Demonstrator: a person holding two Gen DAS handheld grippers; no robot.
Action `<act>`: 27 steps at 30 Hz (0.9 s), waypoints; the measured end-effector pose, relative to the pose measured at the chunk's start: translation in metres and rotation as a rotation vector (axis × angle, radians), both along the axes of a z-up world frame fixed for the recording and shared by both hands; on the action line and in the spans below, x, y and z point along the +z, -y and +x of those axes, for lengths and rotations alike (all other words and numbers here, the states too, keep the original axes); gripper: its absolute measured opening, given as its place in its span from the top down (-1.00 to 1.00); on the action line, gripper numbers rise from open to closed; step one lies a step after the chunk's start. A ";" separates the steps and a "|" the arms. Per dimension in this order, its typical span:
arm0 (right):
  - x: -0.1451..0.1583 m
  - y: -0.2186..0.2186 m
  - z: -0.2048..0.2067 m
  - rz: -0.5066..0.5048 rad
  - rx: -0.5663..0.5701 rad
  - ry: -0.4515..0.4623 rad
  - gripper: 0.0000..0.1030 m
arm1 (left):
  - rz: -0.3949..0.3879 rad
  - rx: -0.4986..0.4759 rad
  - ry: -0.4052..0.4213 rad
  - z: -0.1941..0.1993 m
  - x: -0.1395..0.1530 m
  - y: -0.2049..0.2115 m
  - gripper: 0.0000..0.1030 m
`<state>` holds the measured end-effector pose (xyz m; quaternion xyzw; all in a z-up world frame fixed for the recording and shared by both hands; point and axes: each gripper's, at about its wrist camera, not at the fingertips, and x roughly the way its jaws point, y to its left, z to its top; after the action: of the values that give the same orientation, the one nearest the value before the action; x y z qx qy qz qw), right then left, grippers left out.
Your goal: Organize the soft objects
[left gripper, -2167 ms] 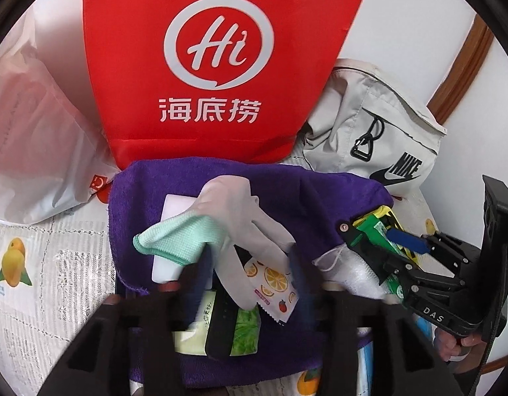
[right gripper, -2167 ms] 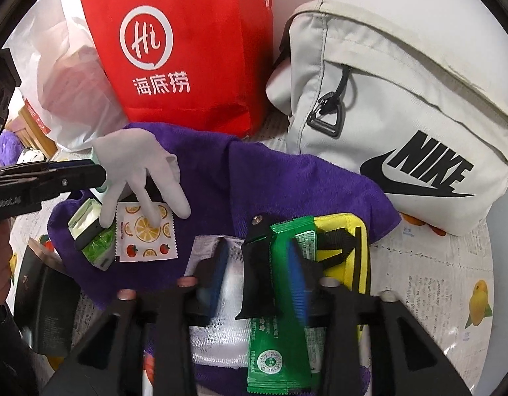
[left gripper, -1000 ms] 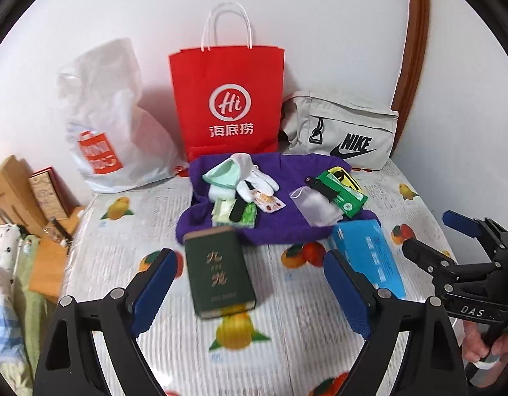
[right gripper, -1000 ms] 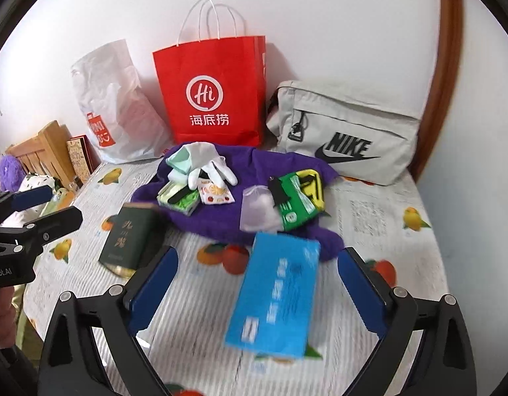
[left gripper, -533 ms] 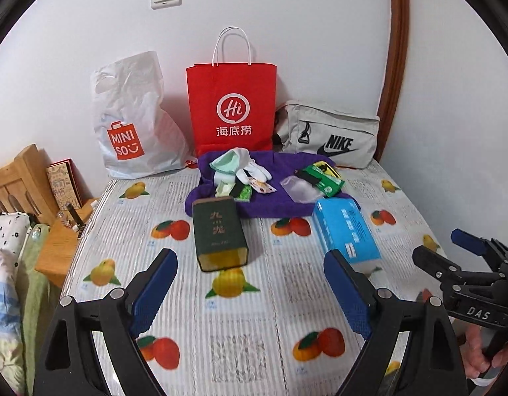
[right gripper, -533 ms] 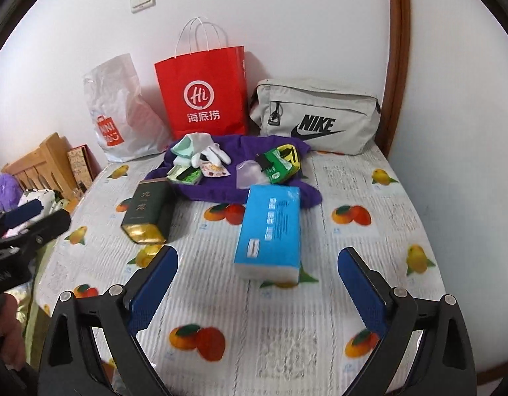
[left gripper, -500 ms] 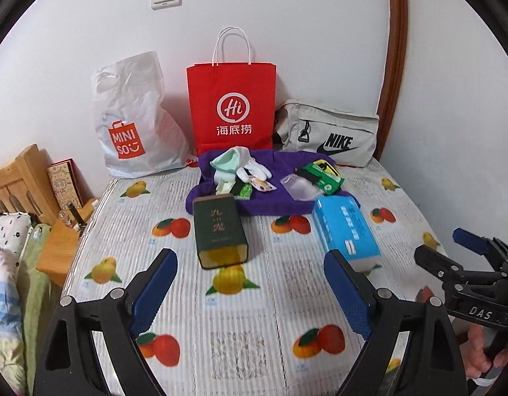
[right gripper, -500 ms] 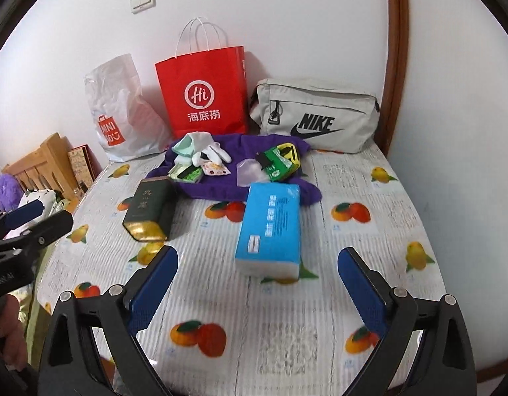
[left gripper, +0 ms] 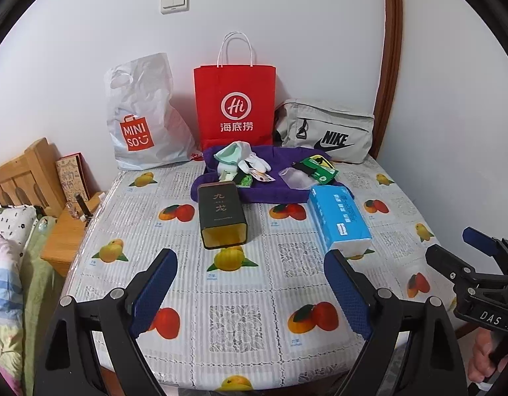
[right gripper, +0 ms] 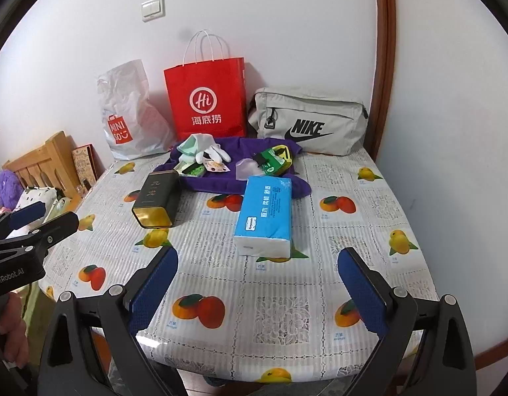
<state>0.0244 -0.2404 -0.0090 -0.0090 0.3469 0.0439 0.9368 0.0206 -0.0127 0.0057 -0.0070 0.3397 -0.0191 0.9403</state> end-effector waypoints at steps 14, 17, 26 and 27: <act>0.006 -0.004 -0.012 -0.019 -0.009 0.021 -0.88 | -0.005 0.005 0.001 -0.009 0.000 -0.002 -0.75; 0.007 -0.004 -0.014 -0.021 -0.009 0.026 -0.88 | -0.006 0.007 -0.002 -0.009 -0.001 -0.003 -0.75; 0.009 -0.004 -0.016 -0.024 -0.008 0.031 -0.88 | -0.007 0.008 -0.004 -0.009 -0.001 -0.005 -0.75; 0.009 -0.004 -0.016 -0.024 -0.009 0.031 -0.88 | -0.008 0.007 -0.004 -0.009 -0.001 -0.005 -0.75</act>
<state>0.0080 -0.2363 0.0000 -0.0197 0.3330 0.0354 0.9421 0.0114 -0.0075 0.0048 -0.0118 0.3416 -0.0170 0.9396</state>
